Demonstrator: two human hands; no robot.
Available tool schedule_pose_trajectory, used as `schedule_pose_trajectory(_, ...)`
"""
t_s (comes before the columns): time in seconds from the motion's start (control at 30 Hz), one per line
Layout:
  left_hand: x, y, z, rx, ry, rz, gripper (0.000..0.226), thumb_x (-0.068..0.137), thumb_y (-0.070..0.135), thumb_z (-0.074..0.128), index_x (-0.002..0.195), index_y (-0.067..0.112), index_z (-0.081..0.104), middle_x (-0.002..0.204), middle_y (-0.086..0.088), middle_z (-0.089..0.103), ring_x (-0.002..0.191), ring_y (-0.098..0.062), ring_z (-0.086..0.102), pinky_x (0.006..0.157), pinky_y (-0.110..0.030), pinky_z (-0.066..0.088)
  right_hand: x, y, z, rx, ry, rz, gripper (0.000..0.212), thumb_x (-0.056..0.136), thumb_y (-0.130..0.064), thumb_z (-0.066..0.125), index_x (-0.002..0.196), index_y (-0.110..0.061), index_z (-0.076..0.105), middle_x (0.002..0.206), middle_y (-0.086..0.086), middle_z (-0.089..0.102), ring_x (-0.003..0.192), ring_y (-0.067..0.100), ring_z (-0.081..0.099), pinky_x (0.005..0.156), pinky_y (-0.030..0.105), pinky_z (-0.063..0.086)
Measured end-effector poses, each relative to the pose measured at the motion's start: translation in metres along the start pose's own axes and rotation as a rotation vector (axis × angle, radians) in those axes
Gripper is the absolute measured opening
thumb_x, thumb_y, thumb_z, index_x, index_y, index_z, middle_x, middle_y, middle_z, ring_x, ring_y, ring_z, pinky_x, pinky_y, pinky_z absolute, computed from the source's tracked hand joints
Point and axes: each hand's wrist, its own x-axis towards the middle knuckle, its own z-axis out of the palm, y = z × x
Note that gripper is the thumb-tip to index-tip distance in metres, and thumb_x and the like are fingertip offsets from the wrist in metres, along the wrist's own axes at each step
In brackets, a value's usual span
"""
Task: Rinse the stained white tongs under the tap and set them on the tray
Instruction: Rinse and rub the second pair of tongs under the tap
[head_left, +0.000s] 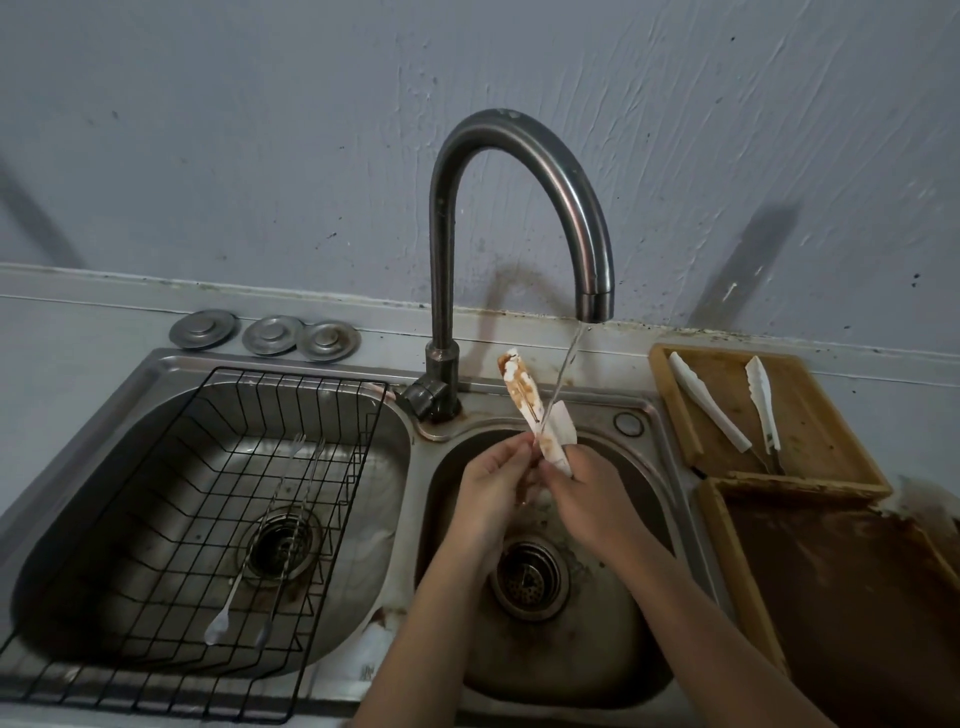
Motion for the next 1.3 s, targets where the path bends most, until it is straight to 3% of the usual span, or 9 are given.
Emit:
schedule_pose_trajectory(0.13, 0.000, -0.004, -0.008, 0.017, 0.043, -0.018, 0.021, 0.090, 0.013, 0.056, 0.096, 0.018, 0.075, 0.093, -0.011, 0.075, 0.084, -0.021, 0.067, 0.073, -0.029, 0.052, 0.006, -0.004, 0.006, -0.083, -0.092, 0.088, 0.026, 0.094, -0.031, 0.042, 0.083, -0.016, 0.060, 0.067, -0.001, 0.057, 0.053, 0.009, 0.048, 0.049, 0.023, 0.035)
schedule_pose_trajectory(0.3, -0.008, -0.006, -0.014, 0.090, 0.012, -0.039, 0.030, 0.095, 0.012, 0.043, 0.104, -0.002, 0.068, 0.059, 0.002, 0.059, 0.056, -0.010, 0.041, 0.055, -0.024, 0.028, 0.012, -0.002, 0.006, -0.212, -0.077, 0.151, 0.047, 0.099, -0.034, 0.029, 0.080, -0.007, 0.064, 0.062, 0.001, 0.053, 0.051, 0.010, 0.047, 0.047, 0.024, 0.032)
schedule_pose_trajectory(0.47, -0.011, -0.005, -0.015, 0.107, 0.020, -0.112, 0.017, 0.089, 0.013, 0.058, 0.093, 0.009, 0.074, 0.075, -0.007, 0.064, 0.061, -0.011, 0.048, 0.057, -0.022, 0.036, 0.015, -0.003, 0.008, -0.282, -0.093, 0.180, 0.055, 0.100, -0.036, 0.025, 0.082, -0.003, 0.065, 0.064, 0.004, 0.057, 0.053, 0.010, 0.050, 0.046, 0.022, 0.032)
schedule_pose_trajectory(0.67, -0.011, -0.006, -0.008, 0.019, 0.038, -0.147, 0.033, 0.072, -0.004, 0.073, 0.102, 0.000, 0.062, 0.087, -0.012, 0.076, 0.076, -0.024, 0.073, 0.056, -0.026, 0.056, 0.010, 0.000, 0.008, -0.135, -0.122, 0.237, 0.042, 0.099, -0.032, 0.030, 0.071, -0.012, 0.054, 0.059, 0.001, 0.050, 0.050, 0.011, 0.047, 0.047, 0.023, 0.033)
schedule_pose_trajectory(0.87, 0.003, -0.009, -0.001, 0.029, 0.256, -0.158, 0.019, 0.086, 0.023, 0.064, 0.092, 0.006, 0.071, 0.078, -0.011, 0.073, 0.071, -0.022, 0.070, 0.066, -0.034, 0.059, 0.008, -0.001, 0.007, 0.203, -0.135, 0.358, 0.045, 0.097, -0.040, 0.030, 0.078, -0.014, 0.061, 0.067, 0.001, 0.060, 0.061, 0.013, 0.055, 0.054, 0.026, 0.037)
schedule_pose_trajectory(0.93, 0.007, -0.007, 0.001, 0.002, 0.289, -0.152, 0.021, 0.088, 0.025, 0.060, 0.090, 0.009, 0.073, 0.083, -0.014, 0.075, 0.078, -0.028, 0.071, 0.074, -0.042, 0.058, 0.006, -0.002, 0.009, 0.342, -0.169, 0.312, 0.040, 0.097, -0.033, 0.034, 0.079, -0.014, 0.065, 0.064, -0.002, 0.064, 0.061, 0.010, 0.059, 0.053, 0.023, 0.043)
schedule_pose_trajectory(1.03, 0.008, 0.004, -0.001, -0.039, 0.200, -0.120, 0.019, 0.088, 0.022, 0.059, 0.084, 0.013, 0.076, 0.072, -0.010, 0.072, 0.055, -0.017, 0.066, 0.053, -0.032, 0.054, 0.003, 0.001, 0.007, 0.431, -0.211, 0.178, 0.032, 0.096, -0.021, 0.038, 0.087, -0.013, 0.068, 0.064, -0.002, 0.068, 0.061, 0.007, 0.064, 0.052, 0.015, 0.048)
schedule_pose_trajectory(1.13, 0.008, 0.011, -0.004, -0.021, 0.128, -0.102, 0.018, 0.091, 0.017, 0.056, 0.092, 0.011, 0.073, 0.057, -0.004, 0.066, 0.036, -0.008, 0.050, 0.038, -0.020, 0.041, 0.004, 0.004, 0.005, 0.447, -0.207, 0.086, 0.029, 0.097, -0.016, 0.038, 0.097, -0.009, 0.066, 0.072, 0.006, 0.070, 0.071, 0.015, 0.067, 0.066, 0.023, 0.052)
schedule_pose_trajectory(1.3, 0.011, 0.016, -0.002, -0.060, 0.053, -0.039, 0.018, 0.092, 0.010, 0.054, 0.097, 0.009, 0.071, 0.066, -0.013, 0.059, 0.044, -0.013, 0.046, 0.048, -0.023, 0.049, 0.009, 0.004, 0.003, 0.416, -0.198, -0.006, 0.025, 0.097, -0.012, 0.039, 0.099, -0.011, 0.065, 0.072, 0.003, 0.071, 0.073, 0.015, 0.067, 0.068, 0.023, 0.050)
